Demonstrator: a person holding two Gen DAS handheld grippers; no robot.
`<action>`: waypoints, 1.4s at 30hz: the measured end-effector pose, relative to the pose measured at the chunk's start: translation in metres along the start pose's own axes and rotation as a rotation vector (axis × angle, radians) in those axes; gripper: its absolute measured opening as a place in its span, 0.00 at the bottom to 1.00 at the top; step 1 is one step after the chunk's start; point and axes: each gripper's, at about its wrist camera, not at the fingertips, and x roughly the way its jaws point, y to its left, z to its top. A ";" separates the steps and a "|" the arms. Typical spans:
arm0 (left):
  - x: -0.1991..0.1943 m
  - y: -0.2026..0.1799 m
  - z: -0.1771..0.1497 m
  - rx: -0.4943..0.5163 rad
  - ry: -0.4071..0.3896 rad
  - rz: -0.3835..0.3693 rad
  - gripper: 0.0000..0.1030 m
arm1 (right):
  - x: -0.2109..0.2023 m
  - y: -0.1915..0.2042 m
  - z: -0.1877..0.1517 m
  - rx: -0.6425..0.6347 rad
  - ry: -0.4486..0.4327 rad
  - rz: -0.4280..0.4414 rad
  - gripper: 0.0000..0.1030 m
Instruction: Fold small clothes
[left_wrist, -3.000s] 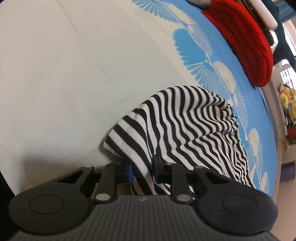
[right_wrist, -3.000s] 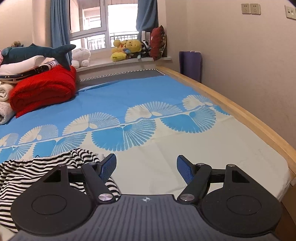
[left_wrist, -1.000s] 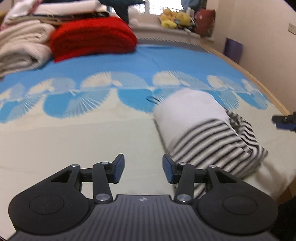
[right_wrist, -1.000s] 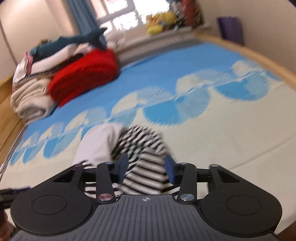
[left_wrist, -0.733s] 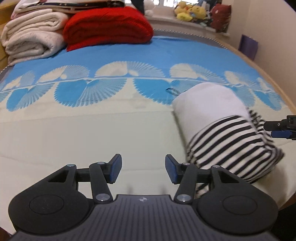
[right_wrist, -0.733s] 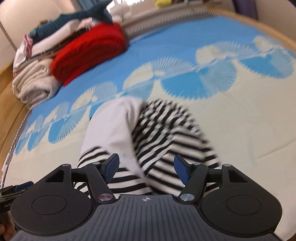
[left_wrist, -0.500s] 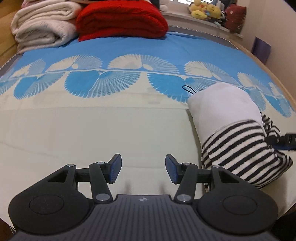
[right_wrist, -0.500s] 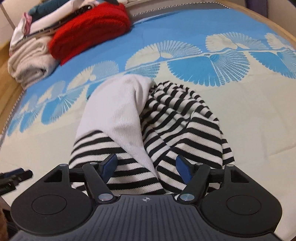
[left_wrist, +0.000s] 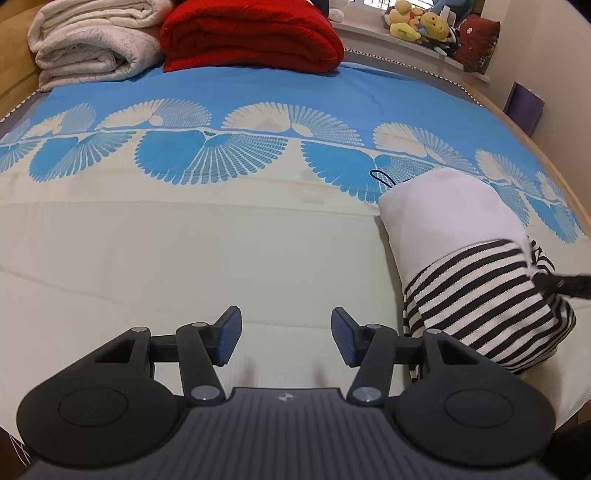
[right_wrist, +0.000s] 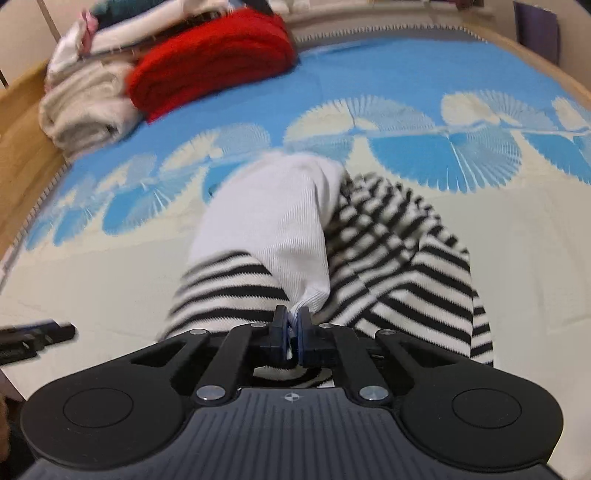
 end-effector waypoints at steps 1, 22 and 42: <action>0.000 0.000 0.001 -0.003 0.002 -0.002 0.58 | -0.008 -0.002 0.002 0.013 -0.030 0.008 0.04; 0.011 -0.023 -0.002 0.035 0.024 0.005 0.58 | -0.012 -0.078 -0.018 0.068 0.103 -0.330 0.04; 0.019 -0.030 0.005 0.017 0.034 -0.008 0.58 | -0.011 -0.078 -0.010 0.140 0.023 -0.249 0.64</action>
